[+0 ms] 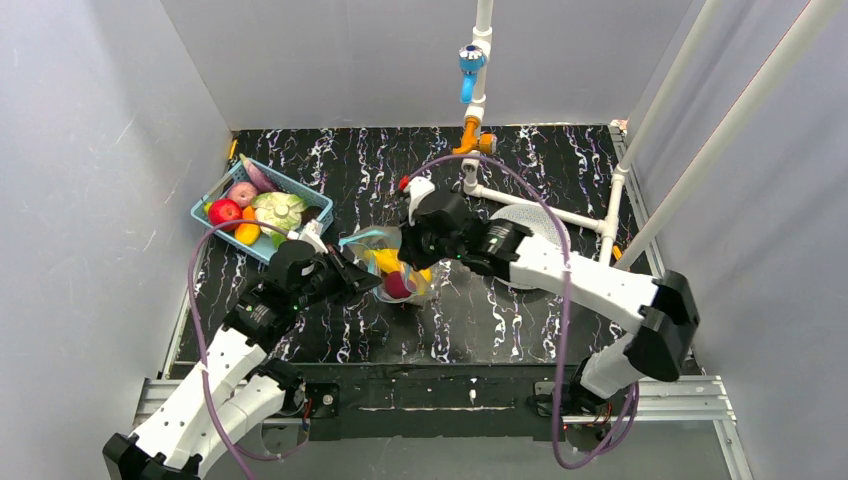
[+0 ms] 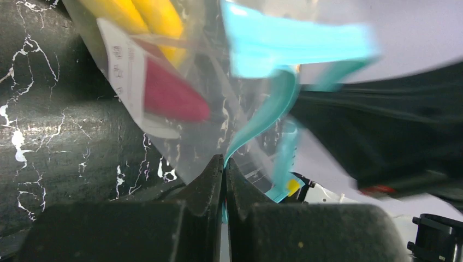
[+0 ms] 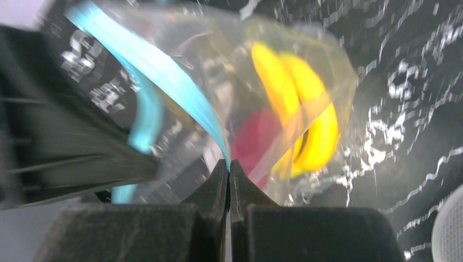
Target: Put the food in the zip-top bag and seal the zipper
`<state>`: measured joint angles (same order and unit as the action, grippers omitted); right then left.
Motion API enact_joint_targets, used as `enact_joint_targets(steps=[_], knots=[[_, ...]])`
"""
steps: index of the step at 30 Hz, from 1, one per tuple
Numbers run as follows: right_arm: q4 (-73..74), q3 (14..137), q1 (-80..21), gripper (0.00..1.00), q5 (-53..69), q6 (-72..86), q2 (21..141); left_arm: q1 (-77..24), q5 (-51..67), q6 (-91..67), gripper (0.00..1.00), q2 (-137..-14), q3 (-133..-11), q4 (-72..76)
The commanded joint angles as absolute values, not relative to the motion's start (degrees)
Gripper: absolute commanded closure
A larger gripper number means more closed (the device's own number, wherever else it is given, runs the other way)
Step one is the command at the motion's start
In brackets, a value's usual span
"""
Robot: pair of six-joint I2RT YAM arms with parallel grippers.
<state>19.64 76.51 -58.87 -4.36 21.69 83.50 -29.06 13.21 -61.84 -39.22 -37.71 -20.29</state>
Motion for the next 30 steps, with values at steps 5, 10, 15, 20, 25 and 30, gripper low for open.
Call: enact_joint_targets(steps=[5,10,15,20,25,30], knots=[[22.8,80.9,-58.8,0.99,-5.0,20.0,78.3,-29.2,13.7,-57.6,1.00,-42.4,-56.1,-23.8],[21.0,79.4,-58.7,0.99,-3.4,20.8,76.4,-29.2,12.7,-58.2,1.00,-40.8,-52.2,-24.1],[21.7,75.8,-58.4,0.99,-5.9,22.1,77.9,-29.2,10.5,-60.8,1.00,-36.2,-44.9,-24.4],[22.5,75.8,-58.4,0.99,-6.0,21.9,78.2,-29.2,6.9,-58.1,1.00,-35.9,-48.7,-26.6],[23.2,77.9,-58.4,0.99,-6.6,20.8,76.4,-29.2,10.3,-56.6,1.00,-41.0,-53.2,-26.5],[22.0,75.8,-58.4,0.99,-7.5,20.2,74.4,-29.2,11.1,-56.8,1.00,-42.0,-52.0,-25.8]])
